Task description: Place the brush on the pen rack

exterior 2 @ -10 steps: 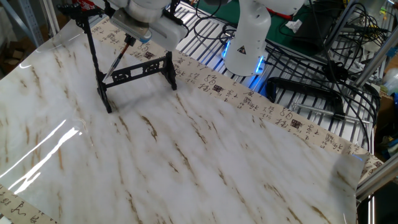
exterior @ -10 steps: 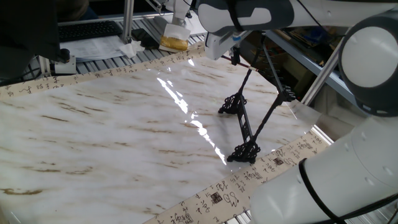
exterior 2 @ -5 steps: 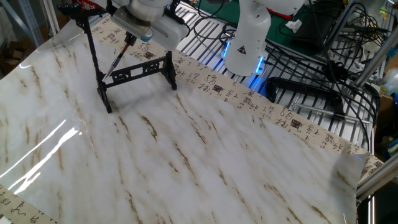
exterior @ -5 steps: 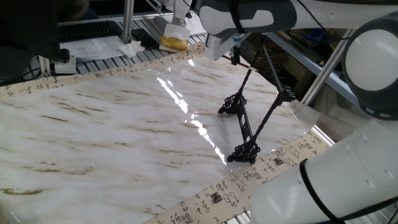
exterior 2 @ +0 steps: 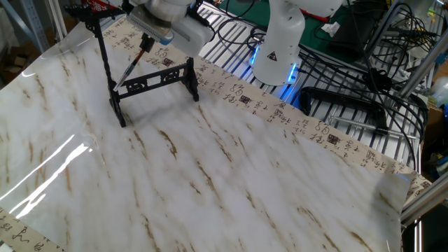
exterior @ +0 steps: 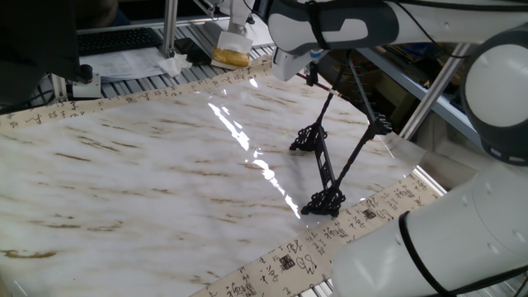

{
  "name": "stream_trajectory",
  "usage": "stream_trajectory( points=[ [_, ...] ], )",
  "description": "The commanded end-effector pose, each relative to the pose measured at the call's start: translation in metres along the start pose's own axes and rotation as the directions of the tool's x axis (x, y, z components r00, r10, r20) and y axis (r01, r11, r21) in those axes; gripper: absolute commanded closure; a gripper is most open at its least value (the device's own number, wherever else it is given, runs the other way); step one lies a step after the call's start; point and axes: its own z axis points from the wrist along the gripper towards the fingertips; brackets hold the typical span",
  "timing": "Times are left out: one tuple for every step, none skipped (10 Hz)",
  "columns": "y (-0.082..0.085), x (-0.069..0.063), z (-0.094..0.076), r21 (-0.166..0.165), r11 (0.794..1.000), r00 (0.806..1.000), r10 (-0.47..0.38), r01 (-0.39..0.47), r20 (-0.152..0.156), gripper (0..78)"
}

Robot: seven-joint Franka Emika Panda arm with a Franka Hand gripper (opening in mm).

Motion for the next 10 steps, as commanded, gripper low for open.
stream_trajectory(
  points=[
    [-0.0005,-0.0016,-0.0006,0.001,1.000,1.000,-0.004,0.004,-0.018,76.4],
    [-0.0002,-0.0026,0.0000,-0.001,1.000,1.000,-0.005,0.005,-0.024,76.4],
    [0.0002,-0.0029,0.0004,-0.002,1.000,1.000,-0.005,0.005,-0.027,76.4],
    [0.0015,-0.0038,0.0021,-0.001,1.000,0.999,0.008,-0.008,-0.036,76.4],
    [0.0015,-0.0038,0.0021,-0.001,1.000,0.999,0.008,-0.008,-0.036,76.4],
    [0.0055,-0.0063,0.0062,-0.003,1.000,0.999,0.011,-0.012,-0.041,76.4],
    [0.0064,-0.0064,0.0073,-0.009,1.000,0.998,0.006,-0.007,-0.062,76.4],
    [0.0064,-0.0061,0.0074,-0.015,1.000,0.996,0.005,-0.006,-0.083,76.4],
    [0.0064,-0.0059,0.0072,-0.017,1.000,0.995,0.010,-0.011,-0.103,76.4],
    [0.0063,-0.0058,0.0070,-0.019,1.000,0.994,0.013,-0.015,-0.107,76.4]
  ],
)
